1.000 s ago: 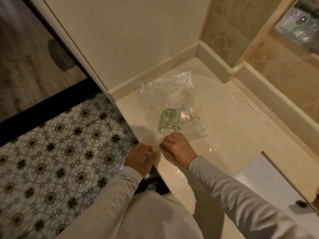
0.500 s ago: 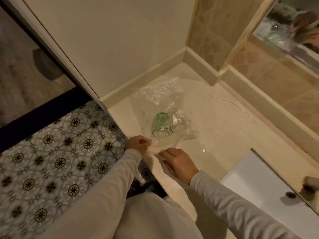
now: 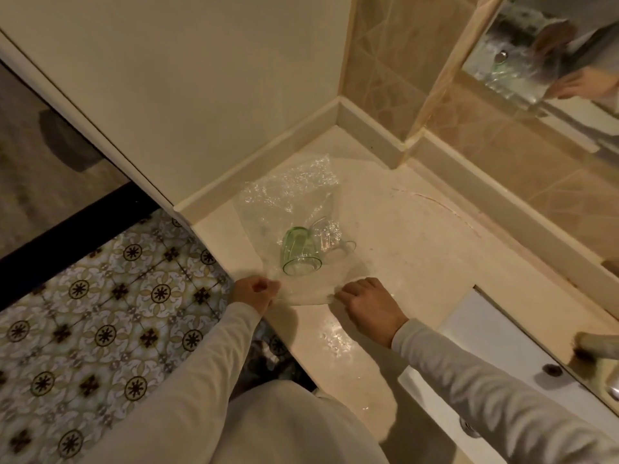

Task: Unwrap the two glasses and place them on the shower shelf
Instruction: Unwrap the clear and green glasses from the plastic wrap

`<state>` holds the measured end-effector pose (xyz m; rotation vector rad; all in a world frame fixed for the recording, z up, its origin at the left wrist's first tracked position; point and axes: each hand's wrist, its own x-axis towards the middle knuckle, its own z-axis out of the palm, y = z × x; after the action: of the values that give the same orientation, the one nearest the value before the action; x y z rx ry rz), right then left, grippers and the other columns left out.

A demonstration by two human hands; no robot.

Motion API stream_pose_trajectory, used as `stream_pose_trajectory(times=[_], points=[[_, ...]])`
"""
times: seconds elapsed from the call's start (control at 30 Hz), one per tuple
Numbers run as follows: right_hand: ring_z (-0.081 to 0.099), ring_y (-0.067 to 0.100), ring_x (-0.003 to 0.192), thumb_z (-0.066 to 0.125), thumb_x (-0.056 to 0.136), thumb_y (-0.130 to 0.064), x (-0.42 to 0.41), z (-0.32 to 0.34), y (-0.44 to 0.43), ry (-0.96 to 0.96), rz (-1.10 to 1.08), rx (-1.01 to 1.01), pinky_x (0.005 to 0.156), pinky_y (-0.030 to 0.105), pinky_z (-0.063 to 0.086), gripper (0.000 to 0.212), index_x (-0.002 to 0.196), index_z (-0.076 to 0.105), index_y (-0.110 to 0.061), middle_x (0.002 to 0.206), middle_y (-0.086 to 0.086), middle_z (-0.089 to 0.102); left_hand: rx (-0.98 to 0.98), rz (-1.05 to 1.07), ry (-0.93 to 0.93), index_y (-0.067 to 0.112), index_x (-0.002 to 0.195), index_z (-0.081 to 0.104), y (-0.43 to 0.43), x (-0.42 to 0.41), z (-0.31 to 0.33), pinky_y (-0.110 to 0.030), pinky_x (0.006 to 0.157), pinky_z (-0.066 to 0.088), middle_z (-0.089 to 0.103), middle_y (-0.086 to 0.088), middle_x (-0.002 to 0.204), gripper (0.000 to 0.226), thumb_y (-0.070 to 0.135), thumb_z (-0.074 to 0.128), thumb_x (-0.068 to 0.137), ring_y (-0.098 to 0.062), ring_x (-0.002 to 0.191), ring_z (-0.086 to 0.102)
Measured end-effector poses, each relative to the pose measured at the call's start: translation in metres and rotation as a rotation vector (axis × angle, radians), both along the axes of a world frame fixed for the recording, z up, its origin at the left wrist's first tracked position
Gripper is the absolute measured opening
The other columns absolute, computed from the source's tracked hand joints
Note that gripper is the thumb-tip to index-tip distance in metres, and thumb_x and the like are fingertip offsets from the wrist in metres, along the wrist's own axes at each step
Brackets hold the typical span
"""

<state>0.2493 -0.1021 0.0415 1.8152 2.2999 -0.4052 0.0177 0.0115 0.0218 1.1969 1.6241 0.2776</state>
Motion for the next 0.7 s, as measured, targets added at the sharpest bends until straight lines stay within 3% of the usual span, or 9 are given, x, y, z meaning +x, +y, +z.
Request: stream_pose_trajectory(times=[0.03, 0.1, 0.17, 0.23, 0.3, 0.37, 0.43, 0.5, 0.7], points=[[0.062, 0.038, 0.111, 0.039, 0.095, -0.02, 0.001, 0.0, 0.001, 0.004, -0.011, 0.008, 0.096, 0.044, 0.045, 0.045, 0.129, 0.066, -0.01, 0.124, 0.011, 0.069, 0.023, -0.021, 0.023, 0.012, 0.07, 0.064, -0.002, -0.001, 0.001, -0.038, 0.074, 0.056, 0.065, -0.005, 0.066, 0.021, 0.021, 0.077, 0.082, -0.025, 0.066, 0.062], [0.06, 0.038, 0.115, 0.061, 0.085, -0.008, 0.006, 0.001, 0.012, -0.015, -0.041, 0.013, 0.095, 0.045, 0.045, 0.046, 0.131, 0.064, -0.01, 0.128, 0.011, 0.066, 0.22, -0.103, 0.184, 0.012, 0.079, 0.058, -0.007, -0.001, 0.004, -0.035, 0.072, 0.048, 0.061, -0.005, 0.078, 0.031, 0.032, 0.081, 0.078, -0.027, 0.075, 0.059], [0.054, 0.035, 0.123, 0.063, 0.083, -0.005, 0.012, 0.003, 0.026, -0.053, -0.063, 0.026, 0.104, 0.044, 0.038, 0.052, 0.134, 0.061, -0.013, 0.135, 0.008, 0.062, 0.583, -0.24, 0.311, 0.011, 0.076, 0.054, -0.012, 0.005, 0.01, -0.035, 0.066, 0.044, 0.054, -0.007, 0.078, 0.035, 0.036, 0.078, 0.077, -0.025, 0.071, 0.052], [0.05, 0.034, 0.126, 0.058, 0.084, -0.003, 0.017, 0.007, 0.033, -0.125, -0.065, 0.019, 0.11, 0.045, 0.031, 0.05, 0.132, 0.06, -0.015, 0.135, 0.006, 0.061, 0.898, -0.503, 0.208, 0.009, 0.073, 0.058, -0.019, 0.029, 0.023, -0.035, 0.062, 0.045, 0.057, -0.01, 0.073, 0.025, 0.031, 0.067, 0.081, -0.026, 0.065, 0.054], [0.05, 0.034, 0.123, 0.052, 0.086, -0.001, 0.022, 0.008, 0.036, -0.2, -0.04, 0.015, 0.109, 0.046, 0.029, 0.043, 0.125, 0.064, -0.014, 0.125, 0.006, 0.065, 1.036, -0.842, 0.106, 0.006, 0.083, 0.067, -0.02, 0.06, 0.029, -0.037, 0.061, 0.051, 0.064, -0.013, 0.076, 0.009, 0.011, 0.063, 0.077, -0.032, 0.067, 0.062], [0.052, 0.033, 0.119, 0.047, 0.09, -0.002, 0.025, 0.009, 0.036, -0.239, -0.043, 0.025, 0.107, 0.047, 0.03, 0.037, 0.119, 0.067, -0.014, 0.112, 0.005, 0.068, 0.833, -1.095, 0.14, 0.008, 0.108, 0.066, -0.017, 0.091, 0.034, -0.039, 0.071, 0.055, 0.069, -0.012, 0.092, 0.036, -0.004, 0.061, 0.075, -0.033, 0.083, 0.065], [0.051, 0.032, 0.116, 0.045, 0.094, -0.006, 0.029, 0.011, 0.035, -0.231, -0.077, 0.007, 0.104, 0.045, 0.03, 0.035, 0.119, 0.068, -0.015, 0.108, 0.003, 0.069, 0.493, -1.088, 0.339, 0.019, 0.127, 0.054, -0.01, 0.112, 0.032, -0.038, 0.084, 0.053, 0.066, -0.007, 0.112, 0.047, 0.001, 0.057, 0.084, -0.029, 0.103, 0.063], [0.052, 0.03, 0.114, 0.046, 0.096, -0.01, 0.034, 0.01, 0.027, -0.209, -0.114, -0.015, 0.1, 0.041, 0.03, 0.033, 0.119, 0.069, -0.018, 0.107, 0.002, 0.07, 0.304, -1.002, 0.443, 0.026, 0.135, 0.048, -0.007, 0.121, 0.025, -0.037, 0.088, 0.052, 0.063, -0.007, 0.122, 0.049, 0.01, 0.054, 0.089, -0.03, 0.111, 0.061], [0.059, 0.033, 0.106, 0.025, 0.102, -0.026, 0.038, 0.006, -0.012, 0.001, -0.169, 0.013, 0.088, 0.038, 0.04, 0.049, 0.131, 0.063, -0.017, 0.125, 0.003, 0.071, 0.299, -0.973, 0.467, 0.029, 0.144, 0.043, -0.002, 0.123, 0.014, -0.036, 0.103, 0.046, 0.056, -0.005, 0.14, 0.053, 0.015, 0.047, 0.093, -0.03, 0.126, 0.054]])
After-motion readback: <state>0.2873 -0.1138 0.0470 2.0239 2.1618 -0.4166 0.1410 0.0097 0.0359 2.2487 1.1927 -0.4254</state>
